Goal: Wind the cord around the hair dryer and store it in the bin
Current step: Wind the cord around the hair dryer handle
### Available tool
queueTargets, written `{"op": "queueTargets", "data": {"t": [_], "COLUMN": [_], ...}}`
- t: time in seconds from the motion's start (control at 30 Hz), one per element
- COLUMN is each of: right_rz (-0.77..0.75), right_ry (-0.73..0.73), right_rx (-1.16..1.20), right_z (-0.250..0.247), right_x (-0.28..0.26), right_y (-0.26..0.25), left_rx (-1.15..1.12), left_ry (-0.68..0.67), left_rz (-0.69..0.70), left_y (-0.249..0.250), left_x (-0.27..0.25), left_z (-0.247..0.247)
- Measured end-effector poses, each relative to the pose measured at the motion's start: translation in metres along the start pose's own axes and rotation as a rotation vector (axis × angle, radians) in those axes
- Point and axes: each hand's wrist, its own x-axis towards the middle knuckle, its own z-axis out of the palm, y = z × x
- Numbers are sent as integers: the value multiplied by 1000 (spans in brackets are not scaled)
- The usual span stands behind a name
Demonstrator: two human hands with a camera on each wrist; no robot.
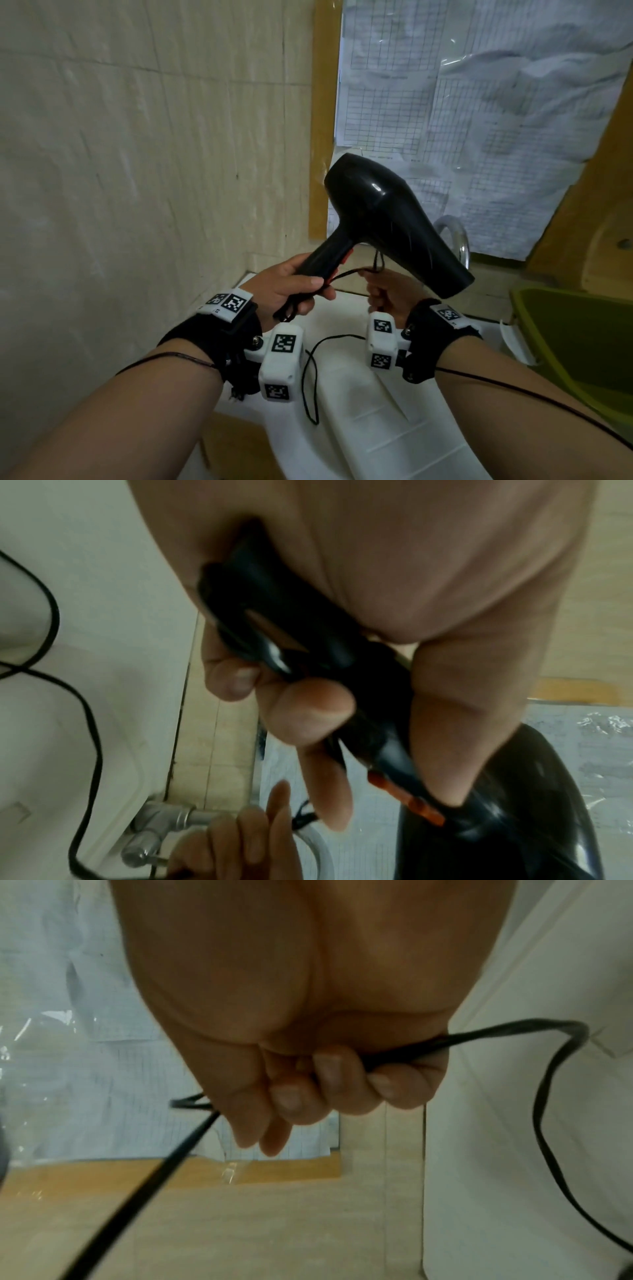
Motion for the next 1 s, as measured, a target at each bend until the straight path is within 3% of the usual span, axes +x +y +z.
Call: {"op": "queueTargets", "data": {"t": [0.17,0.27,0.47,0.6,0.67,0.73,0.87,1.0], "right_rz": [-7,15,-117,-164,-180,-201,-239,-265], "right_ry": [163,211,344,345,341,345,367,293], "right_rx": [0,-125,-310,-240,-213,-219,-192,-84], "right_z": [-35,-41,-56,-54,-55,-52,-41,-30], "right_x": [14,7,11,12,15,15,13,11], "right_y": [-5,-18,-40,-54,-62,-72,-88,-94], "left_rx": [88,75,161,207,329,598,1100,1293], "left_ry": [59,55,13,107,188,255,237,225], "left_rz": [-33,-43,-63,-55,-65,-114,-180,-224], "left_y": [-2,-1,7,12,13,16,14,1], "left_x": [-1,-4,-8,-11,-11,-11,-5,2], "left_z": [-26,-38,-51,-61,-68,-73,-67,-59]}}
